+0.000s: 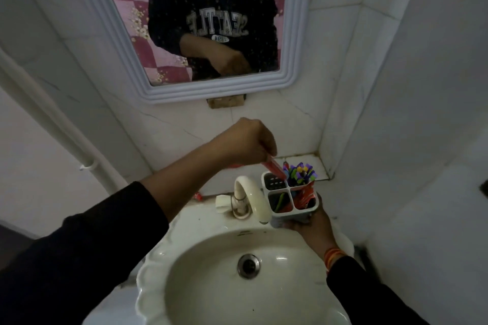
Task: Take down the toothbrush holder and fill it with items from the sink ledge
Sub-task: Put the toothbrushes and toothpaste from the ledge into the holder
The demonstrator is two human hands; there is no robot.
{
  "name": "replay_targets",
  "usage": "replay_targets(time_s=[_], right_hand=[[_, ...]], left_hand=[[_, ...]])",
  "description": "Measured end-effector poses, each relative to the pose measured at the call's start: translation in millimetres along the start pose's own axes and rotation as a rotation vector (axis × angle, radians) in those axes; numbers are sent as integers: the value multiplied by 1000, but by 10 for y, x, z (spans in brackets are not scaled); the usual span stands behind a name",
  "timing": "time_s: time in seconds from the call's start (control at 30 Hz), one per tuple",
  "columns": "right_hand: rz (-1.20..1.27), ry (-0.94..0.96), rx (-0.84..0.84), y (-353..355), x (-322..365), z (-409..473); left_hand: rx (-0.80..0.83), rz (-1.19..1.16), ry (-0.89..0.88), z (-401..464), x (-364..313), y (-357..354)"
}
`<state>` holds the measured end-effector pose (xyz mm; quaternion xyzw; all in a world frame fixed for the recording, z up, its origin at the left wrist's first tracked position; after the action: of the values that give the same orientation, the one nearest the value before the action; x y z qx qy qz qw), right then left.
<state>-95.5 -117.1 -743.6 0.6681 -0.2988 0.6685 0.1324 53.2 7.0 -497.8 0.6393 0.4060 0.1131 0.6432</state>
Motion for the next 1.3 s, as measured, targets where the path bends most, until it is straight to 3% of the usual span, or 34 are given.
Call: replay_targets(time_s=[0.1, 0.23, 0.33, 0.43, 0.6, 0.67, 0.73, 0.87, 1.0, 1.17, 1.3], right_hand=[[-29, 21, 0, -19, 69, -24], [-290, 129, 58, 19, 47, -34], [-259, 112, 31, 51, 13, -6], [-240, 116, 39, 57, 12, -5], [-280, 145, 52, 74, 15, -4], [-335, 175, 58, 79, -20, -5], [-323, 173, 52, 91, -40, -1], [-290, 169, 53, 111, -87, 20], [-263, 145, 57, 126, -135, 53], [-226, 129, 82, 109, -146, 42], [-233, 140, 68, 94, -128, 48]], left_hand=[[152, 134, 32, 6, -341, -191], [180, 369, 21, 22, -483, -638], [260, 422, 27, 25, -464, -887], [295, 346, 52, 65, -414, -854], [97, 3, 244, 302, 174, -645], [31, -13, 317, 352, 522, -645], [52, 125, 331, 358, 856, -709], [319, 454, 307, 284, 1443, -982], [405, 592, 346, 198, 1742, -1154], [286, 787, 236, 140, 1911, -1261], [149, 739, 111, 167, 2053, -1218]])
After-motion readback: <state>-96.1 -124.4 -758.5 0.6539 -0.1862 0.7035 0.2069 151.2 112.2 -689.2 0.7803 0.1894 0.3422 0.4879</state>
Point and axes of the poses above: each hand's wrist, its own z-axis towards the middle knuckle, its own y-axis out of the back of the hand, x = y × z, the point moved 3 cm from there along z, towards the middle knuckle, and after that the axes turned 10 degrees about y, right-handed, at the moved point
